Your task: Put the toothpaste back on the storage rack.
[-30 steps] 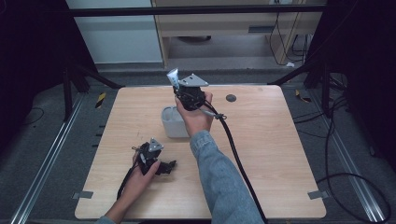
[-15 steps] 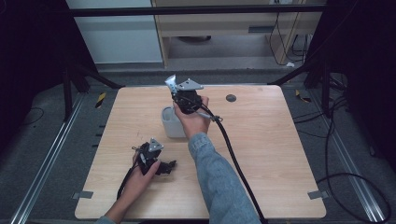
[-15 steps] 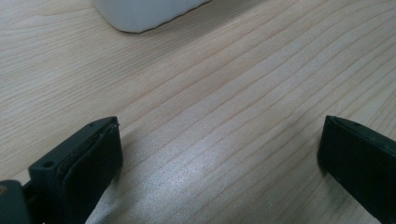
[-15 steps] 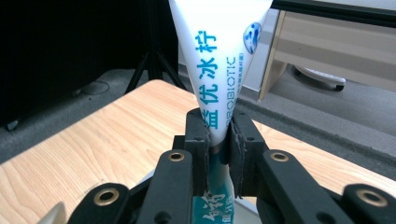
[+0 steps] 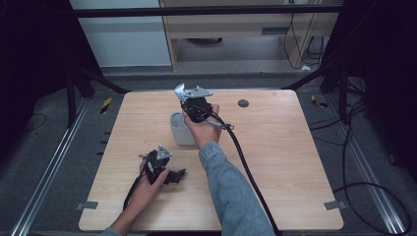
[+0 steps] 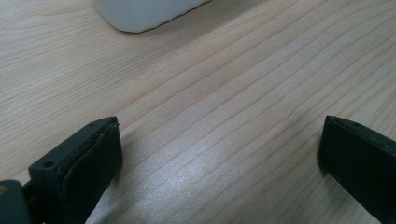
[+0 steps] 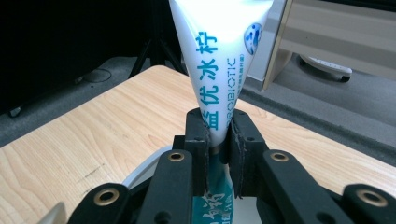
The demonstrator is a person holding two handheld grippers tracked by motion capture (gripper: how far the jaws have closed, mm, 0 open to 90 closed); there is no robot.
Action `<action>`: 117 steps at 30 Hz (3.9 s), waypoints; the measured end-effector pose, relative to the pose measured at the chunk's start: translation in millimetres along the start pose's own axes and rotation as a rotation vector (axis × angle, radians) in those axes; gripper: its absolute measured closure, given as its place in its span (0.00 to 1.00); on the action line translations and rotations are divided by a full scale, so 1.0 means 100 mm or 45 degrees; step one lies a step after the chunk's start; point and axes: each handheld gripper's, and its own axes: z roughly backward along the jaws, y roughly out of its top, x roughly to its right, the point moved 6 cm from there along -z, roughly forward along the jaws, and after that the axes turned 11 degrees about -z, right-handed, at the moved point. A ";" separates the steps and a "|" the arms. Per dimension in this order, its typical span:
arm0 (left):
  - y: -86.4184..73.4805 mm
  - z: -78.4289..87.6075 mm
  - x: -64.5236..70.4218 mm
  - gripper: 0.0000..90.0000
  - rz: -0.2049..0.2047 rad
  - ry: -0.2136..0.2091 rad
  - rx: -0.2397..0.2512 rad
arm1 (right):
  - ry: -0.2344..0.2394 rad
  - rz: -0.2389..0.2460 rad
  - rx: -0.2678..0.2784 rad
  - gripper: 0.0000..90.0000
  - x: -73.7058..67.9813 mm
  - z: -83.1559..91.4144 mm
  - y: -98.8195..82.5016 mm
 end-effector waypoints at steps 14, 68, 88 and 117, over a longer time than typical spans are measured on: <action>0.00 0.00 0.00 0.00 0.000 0.000 0.000 | -0.002 -0.010 -0.038 0.88 0.04 -0.03 -0.12; 0.00 0.00 0.00 0.00 0.000 0.000 0.000 | -0.015 -0.009 -0.142 0.87 0.07 -0.07 -0.40; 0.00 0.00 0.00 0.00 0.000 0.000 0.000 | -0.027 -0.034 -0.160 0.86 0.05 -0.16 -0.36; 0.00 0.00 0.00 0.00 -0.001 -0.001 0.000 | -0.037 -0.040 -0.173 0.82 0.02 -0.18 -0.31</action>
